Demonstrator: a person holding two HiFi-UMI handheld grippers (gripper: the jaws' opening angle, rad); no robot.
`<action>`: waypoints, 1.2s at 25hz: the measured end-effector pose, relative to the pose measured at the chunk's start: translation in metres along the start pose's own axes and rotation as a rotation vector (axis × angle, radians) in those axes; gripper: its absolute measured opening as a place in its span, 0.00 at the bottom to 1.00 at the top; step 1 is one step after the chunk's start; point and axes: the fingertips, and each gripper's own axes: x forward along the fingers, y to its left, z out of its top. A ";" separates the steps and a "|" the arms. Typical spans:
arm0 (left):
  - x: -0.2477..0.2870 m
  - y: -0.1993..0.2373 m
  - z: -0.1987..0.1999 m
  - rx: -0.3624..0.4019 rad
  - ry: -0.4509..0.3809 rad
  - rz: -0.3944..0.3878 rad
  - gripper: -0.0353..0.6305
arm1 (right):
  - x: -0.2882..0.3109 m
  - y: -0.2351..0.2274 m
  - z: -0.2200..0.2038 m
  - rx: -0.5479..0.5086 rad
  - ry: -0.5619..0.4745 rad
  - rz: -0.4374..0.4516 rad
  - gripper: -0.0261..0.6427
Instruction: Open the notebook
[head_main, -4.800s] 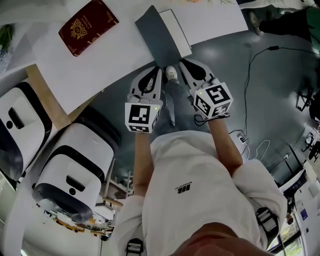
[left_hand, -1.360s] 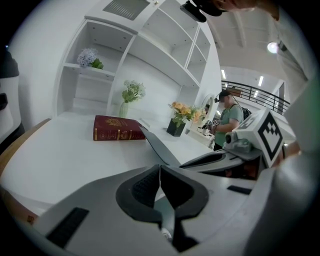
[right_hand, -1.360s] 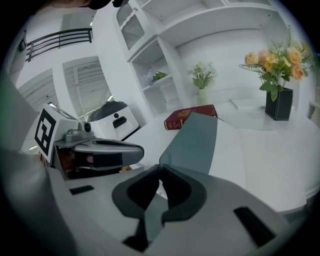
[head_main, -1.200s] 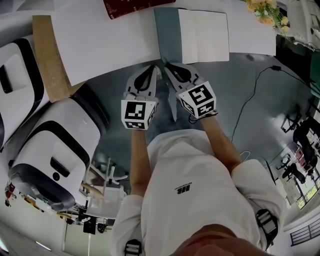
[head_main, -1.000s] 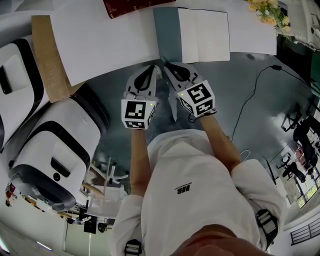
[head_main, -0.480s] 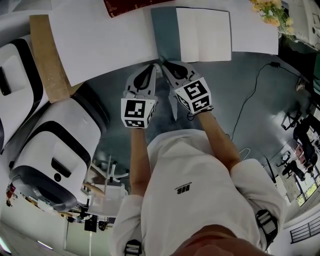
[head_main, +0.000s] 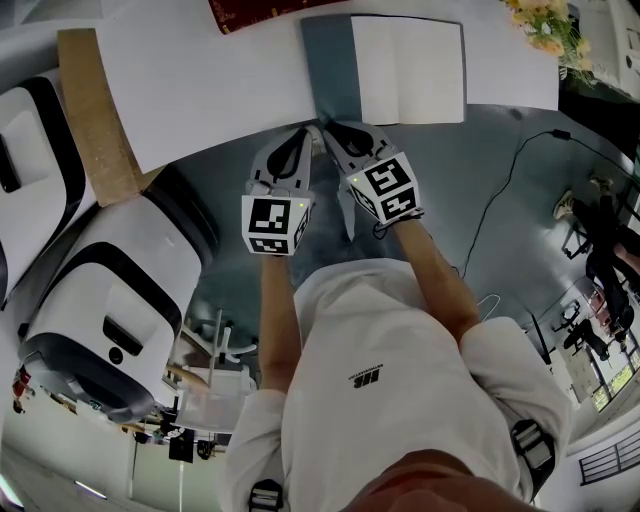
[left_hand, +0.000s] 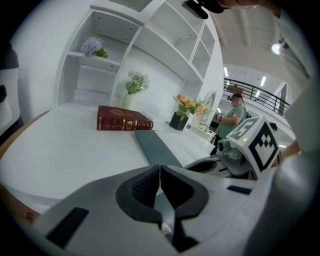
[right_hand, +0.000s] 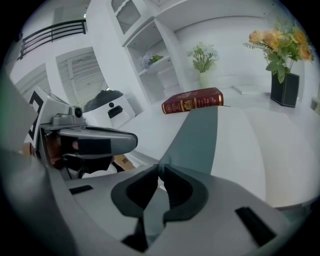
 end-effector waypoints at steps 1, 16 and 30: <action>0.000 0.000 0.000 0.000 0.000 -0.001 0.05 | 0.000 0.000 0.000 -0.002 0.001 0.001 0.06; -0.003 -0.003 0.003 0.013 -0.006 0.000 0.05 | -0.003 0.006 0.004 0.028 -0.038 0.036 0.12; -0.010 -0.015 0.019 0.037 -0.040 0.005 0.05 | -0.038 0.000 0.029 -0.028 -0.103 -0.014 0.11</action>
